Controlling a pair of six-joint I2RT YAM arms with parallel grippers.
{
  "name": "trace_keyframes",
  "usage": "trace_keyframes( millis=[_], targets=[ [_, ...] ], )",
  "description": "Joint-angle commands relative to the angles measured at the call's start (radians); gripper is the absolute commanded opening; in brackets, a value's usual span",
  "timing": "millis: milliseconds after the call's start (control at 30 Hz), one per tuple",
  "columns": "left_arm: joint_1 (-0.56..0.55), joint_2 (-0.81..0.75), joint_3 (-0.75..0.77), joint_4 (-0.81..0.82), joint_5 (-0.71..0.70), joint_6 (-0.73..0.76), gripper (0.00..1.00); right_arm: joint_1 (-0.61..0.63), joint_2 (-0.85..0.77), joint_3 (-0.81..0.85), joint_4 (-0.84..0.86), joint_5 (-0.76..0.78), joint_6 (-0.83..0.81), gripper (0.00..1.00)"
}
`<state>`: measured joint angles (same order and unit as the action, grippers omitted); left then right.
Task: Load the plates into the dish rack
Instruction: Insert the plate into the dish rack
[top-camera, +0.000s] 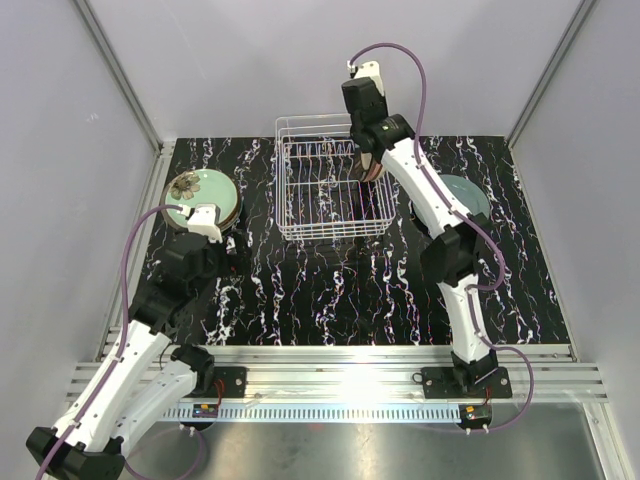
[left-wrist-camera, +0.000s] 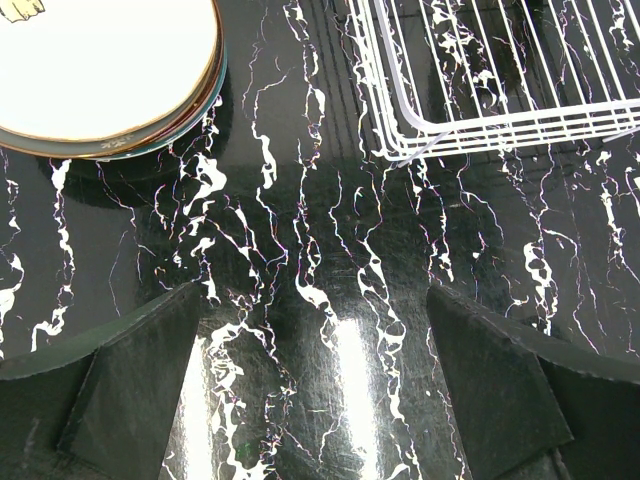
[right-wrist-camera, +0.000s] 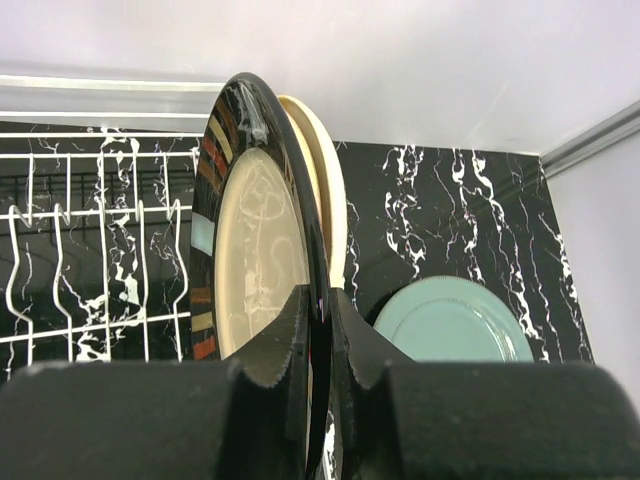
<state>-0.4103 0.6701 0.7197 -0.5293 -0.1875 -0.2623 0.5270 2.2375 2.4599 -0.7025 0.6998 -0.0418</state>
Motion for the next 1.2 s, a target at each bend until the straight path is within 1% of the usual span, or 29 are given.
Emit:
trace_keyframes(
  millis=[0, 233, 467, 833, 1167],
  targets=[
    [0.004, 0.0, 0.043, 0.037, 0.013, 0.005, 0.99, -0.001, -0.009, 0.08, 0.167, 0.063, -0.05, 0.0],
    [0.001, 0.003, 0.043, 0.038, 0.014, 0.005, 0.99, -0.005, 0.051, 0.079, 0.207, 0.053, -0.056, 0.0],
    [-0.005, 0.008, 0.043, 0.035, 0.011, 0.006, 0.99, -0.018, 0.088, 0.076, 0.235, 0.007, -0.04, 0.0],
    [-0.007, 0.014, 0.047, 0.029, 0.008, 0.008, 0.99, -0.027, 0.132, 0.06, 0.339, -0.031, -0.066, 0.0],
    [-0.008, 0.019, 0.046, 0.029, 0.006, 0.009, 0.99, -0.028, 0.142, -0.013, 0.432, -0.052, -0.099, 0.0]
  ],
)
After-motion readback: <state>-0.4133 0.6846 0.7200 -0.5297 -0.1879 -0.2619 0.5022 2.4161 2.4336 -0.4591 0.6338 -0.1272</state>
